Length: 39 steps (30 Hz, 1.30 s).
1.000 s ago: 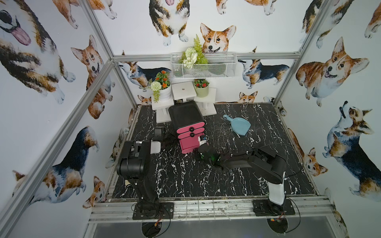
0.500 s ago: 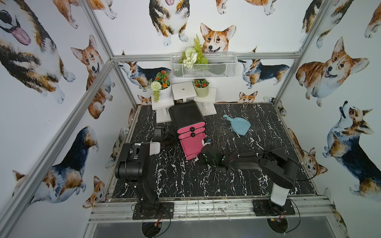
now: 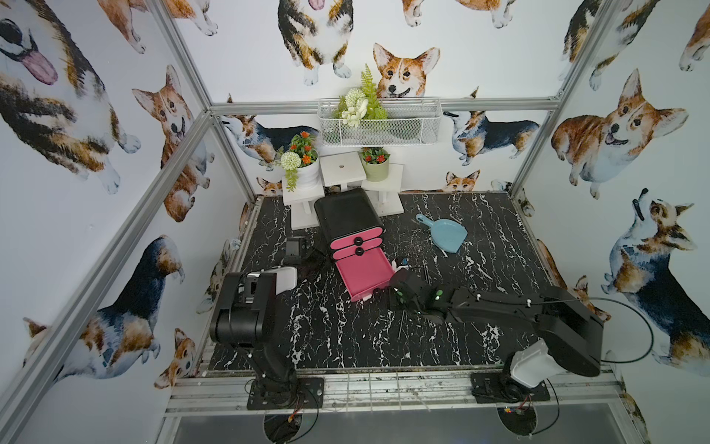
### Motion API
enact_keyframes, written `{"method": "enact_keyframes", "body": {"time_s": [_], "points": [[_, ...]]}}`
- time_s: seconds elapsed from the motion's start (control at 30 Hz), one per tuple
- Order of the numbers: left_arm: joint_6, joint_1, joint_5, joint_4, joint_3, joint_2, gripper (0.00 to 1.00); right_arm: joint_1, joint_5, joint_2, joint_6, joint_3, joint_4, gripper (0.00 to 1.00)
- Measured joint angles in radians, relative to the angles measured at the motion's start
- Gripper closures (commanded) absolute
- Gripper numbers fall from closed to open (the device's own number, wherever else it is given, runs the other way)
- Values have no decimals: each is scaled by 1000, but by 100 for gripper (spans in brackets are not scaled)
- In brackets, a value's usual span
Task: Please place the pencils in the drawer according to their color
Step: Open the drawer in the storage box, then pick up the pencil from the center of the board.
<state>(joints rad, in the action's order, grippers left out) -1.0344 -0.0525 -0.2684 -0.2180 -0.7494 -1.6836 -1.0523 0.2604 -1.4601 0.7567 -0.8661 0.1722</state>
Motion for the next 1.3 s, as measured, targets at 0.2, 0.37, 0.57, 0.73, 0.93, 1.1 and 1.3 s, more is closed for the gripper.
{"method": "enact_keyframes", "body": {"time_s": [0.2,0.37,0.57,0.73,0.93,1.1,1.3], "points": [[-3,3,60,19,68,121,97,152,-1,172,13,-5,271,54],[-5,12,122,54,98,206,89,312,-78,207,0,3,424,58],[-5,13,176,80,125,288,74,394,-189,129,-64,2,489,64],[-4,13,209,102,133,327,66,404,-240,18,-105,-27,488,69],[0,13,217,113,141,325,71,412,-261,-103,-129,-67,460,78],[3,13,217,112,144,319,72,418,-260,-156,-130,-68,449,83],[8,13,217,109,144,312,75,433,-262,-185,-130,-53,415,81]]}}
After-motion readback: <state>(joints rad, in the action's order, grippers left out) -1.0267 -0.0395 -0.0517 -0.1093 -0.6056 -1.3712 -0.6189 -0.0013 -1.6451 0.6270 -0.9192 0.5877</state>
